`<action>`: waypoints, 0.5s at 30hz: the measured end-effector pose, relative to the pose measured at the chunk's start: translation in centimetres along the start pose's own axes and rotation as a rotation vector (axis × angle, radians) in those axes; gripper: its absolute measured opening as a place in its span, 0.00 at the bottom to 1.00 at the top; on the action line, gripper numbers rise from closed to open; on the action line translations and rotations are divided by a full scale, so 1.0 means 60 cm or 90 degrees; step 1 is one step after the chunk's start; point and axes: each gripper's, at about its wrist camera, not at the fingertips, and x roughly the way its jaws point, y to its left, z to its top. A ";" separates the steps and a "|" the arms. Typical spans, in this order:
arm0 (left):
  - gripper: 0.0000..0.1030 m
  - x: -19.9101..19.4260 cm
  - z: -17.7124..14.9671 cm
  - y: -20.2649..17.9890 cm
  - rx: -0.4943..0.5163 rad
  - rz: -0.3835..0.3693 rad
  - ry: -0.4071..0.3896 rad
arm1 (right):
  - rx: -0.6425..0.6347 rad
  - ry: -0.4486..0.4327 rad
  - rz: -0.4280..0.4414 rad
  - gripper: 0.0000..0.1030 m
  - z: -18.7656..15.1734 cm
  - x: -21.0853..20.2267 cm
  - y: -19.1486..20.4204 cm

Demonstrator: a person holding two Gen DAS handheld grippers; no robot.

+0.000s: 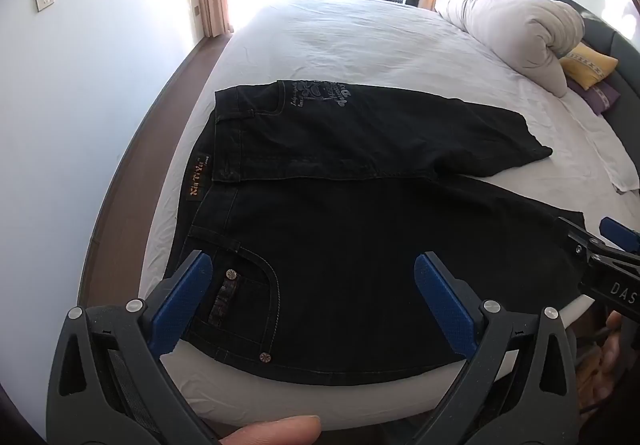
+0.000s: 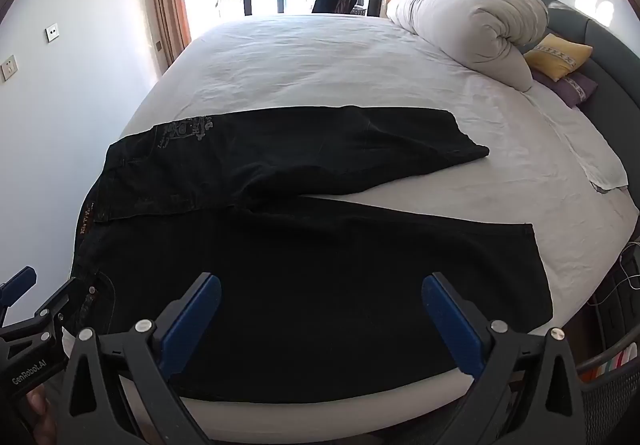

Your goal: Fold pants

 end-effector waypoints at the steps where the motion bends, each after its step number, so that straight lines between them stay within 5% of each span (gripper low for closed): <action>1: 1.00 0.000 0.000 0.000 0.000 -0.001 0.000 | 0.000 0.001 0.000 1.00 0.002 0.000 0.001; 15: 1.00 0.000 0.000 0.000 0.000 -0.001 0.000 | -0.002 0.002 0.002 1.00 -0.008 0.005 0.003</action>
